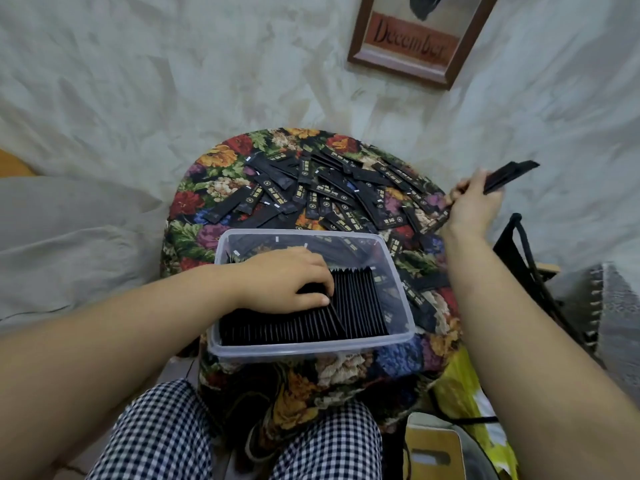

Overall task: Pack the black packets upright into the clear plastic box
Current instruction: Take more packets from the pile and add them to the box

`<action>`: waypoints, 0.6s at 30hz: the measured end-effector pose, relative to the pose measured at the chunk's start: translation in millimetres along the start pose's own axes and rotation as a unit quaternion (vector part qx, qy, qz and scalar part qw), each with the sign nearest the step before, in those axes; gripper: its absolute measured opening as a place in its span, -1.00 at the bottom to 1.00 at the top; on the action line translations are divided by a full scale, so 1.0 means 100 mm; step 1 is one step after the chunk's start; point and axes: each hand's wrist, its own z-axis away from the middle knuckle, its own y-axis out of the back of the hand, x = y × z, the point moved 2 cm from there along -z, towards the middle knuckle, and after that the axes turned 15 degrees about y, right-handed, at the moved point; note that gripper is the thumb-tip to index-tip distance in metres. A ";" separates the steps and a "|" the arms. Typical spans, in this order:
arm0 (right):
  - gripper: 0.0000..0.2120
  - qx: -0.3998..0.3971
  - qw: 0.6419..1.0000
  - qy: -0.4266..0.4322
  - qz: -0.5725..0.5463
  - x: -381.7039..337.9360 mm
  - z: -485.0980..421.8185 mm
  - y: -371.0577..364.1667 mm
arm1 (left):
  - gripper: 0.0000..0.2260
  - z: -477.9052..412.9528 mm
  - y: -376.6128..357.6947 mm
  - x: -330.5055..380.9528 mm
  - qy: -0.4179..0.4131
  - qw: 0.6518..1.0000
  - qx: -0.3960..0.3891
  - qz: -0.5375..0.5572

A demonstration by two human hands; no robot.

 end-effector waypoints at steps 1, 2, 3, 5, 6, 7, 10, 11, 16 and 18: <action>-0.84 -0.007 1.000 0.018 0.019 -0.06 0.06 0.12 | -0.76 0.00 0.00 0.01 -0.001 1.000 0.000 0.000; -0.85 -0.021 0.998 0.037 0.040 -0.13 0.14 0.21 | -0.76 0.00 0.01 0.01 -0.002 1.000 -0.001 -0.002; -0.86 -0.039 0.996 0.052 0.058 -0.17 0.22 0.29 | -0.75 0.00 0.01 0.01 -0.003 1.000 -0.002 -0.006; -0.85 -0.076 0.991 0.071 0.085 -0.20 0.37 0.40 | -0.75 -0.01 0.01 0.02 -0.003 1.000 -0.002 -0.010; -0.84 -0.091 0.989 0.072 0.091 -0.19 0.44 0.44 | -0.76 -0.01 0.00 0.02 -0.003 1.000 0.000 -0.011; -0.85 -0.104 0.987 0.071 0.095 -0.16 0.48 0.47 | -0.76 -0.01 0.00 0.01 -0.003 1.000 0.002 -0.012; -0.98 -0.134 0.981 0.065 0.126 -0.07 0.61 0.51 | -0.76 -0.01 -0.01 0.00 0.001 1.000 0.002 -0.014; -0.97 -0.139 0.979 0.065 0.137 -0.03 0.64 0.51 | -0.77 -0.01 -0.01 0.00 0.001 1.000 0.003 -0.014; -0.87 -0.192 0.957 0.099 0.194 0.04 0.81 0.52 | -0.76 -0.01 -0.03 -0.01 0.003 1.000 0.006 -0.013; -0.82 -0.212 0.952 0.100 0.198 0.06 0.89 0.55 | -0.76 -0.01 -0.03 -0.02 0.005 1.000 0.004 -0.011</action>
